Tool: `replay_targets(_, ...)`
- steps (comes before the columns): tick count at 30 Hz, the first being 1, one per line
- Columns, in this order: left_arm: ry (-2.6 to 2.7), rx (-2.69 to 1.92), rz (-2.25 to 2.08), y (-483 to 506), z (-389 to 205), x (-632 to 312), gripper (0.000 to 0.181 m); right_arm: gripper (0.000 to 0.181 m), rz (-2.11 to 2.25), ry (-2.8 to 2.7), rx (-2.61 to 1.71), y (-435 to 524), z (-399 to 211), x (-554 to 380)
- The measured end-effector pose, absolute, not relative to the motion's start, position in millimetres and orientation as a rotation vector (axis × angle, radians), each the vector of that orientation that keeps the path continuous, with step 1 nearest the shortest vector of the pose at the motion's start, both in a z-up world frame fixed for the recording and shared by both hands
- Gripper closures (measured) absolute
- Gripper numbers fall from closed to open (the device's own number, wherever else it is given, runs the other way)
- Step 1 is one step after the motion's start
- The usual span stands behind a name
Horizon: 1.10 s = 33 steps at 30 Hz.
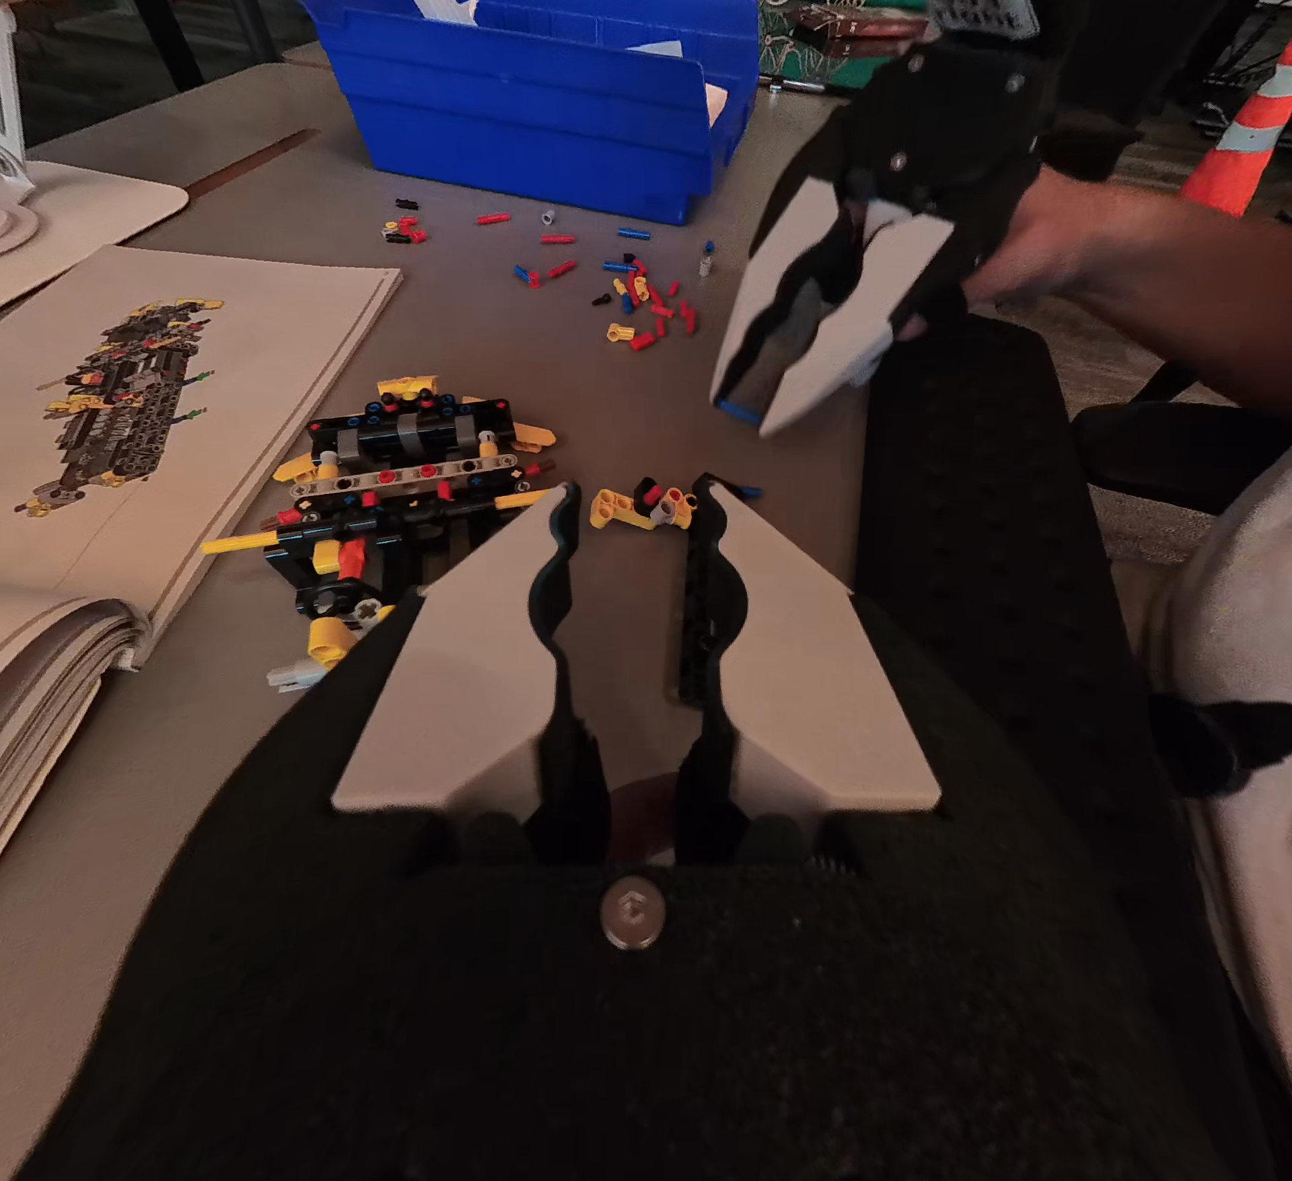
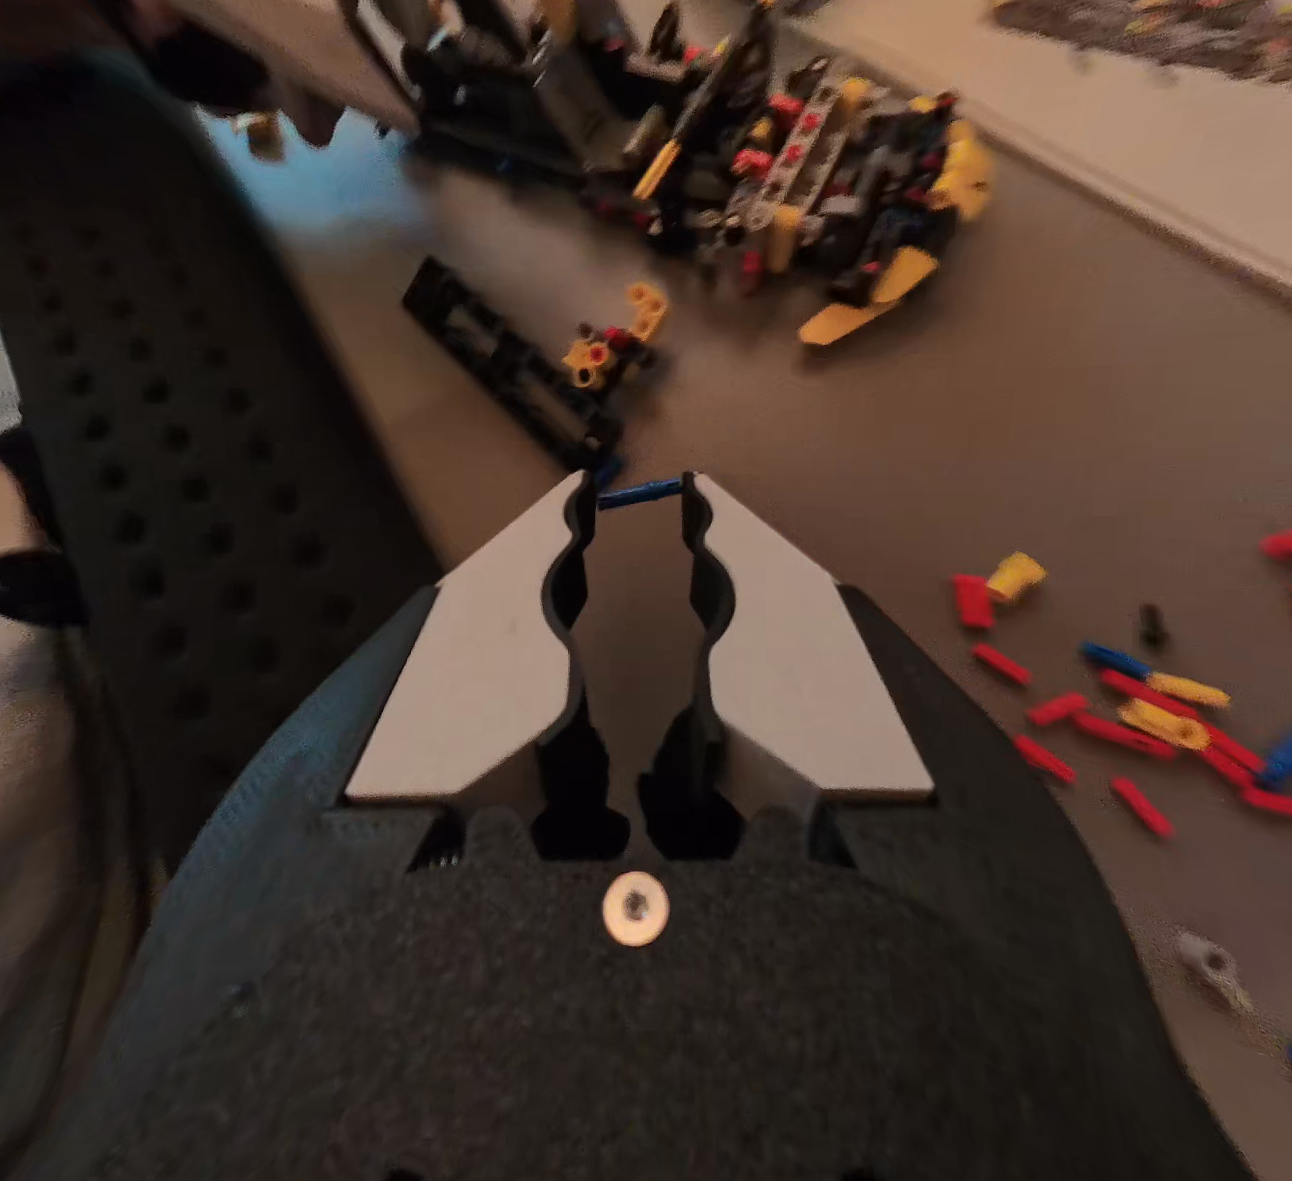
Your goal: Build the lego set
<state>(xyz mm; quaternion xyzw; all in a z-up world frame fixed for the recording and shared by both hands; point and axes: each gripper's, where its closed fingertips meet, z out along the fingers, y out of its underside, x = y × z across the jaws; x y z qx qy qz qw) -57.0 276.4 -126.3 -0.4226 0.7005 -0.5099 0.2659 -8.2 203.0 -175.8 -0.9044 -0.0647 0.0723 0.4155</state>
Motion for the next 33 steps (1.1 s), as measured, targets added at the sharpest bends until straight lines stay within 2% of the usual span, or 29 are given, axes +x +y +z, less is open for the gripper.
replay_targets(1, 1.894, -1.143, -1.376, 276, -126, -57, 0.146, 0.157, 0.182, -0.193, -2.297, 204, -184, -14)
replay_targets(16, 1.940, -1.154, -1.320, 273, -135, -59, 0.146, 0.154, 0.112, -0.250, -2.426, 206, -205, -11)
replay_targets(27, 1.900, -1.114, -1.268, 279, -134, -58, 0.147, 0.154, -0.067, 0.085, -1.957, 234, -138, 56)
replay_targets(33, 1.876, -1.193, -1.362, 285, -131, -59, 0.147, 0.154, 0.020, 0.124, -1.964, 233, -145, 58)
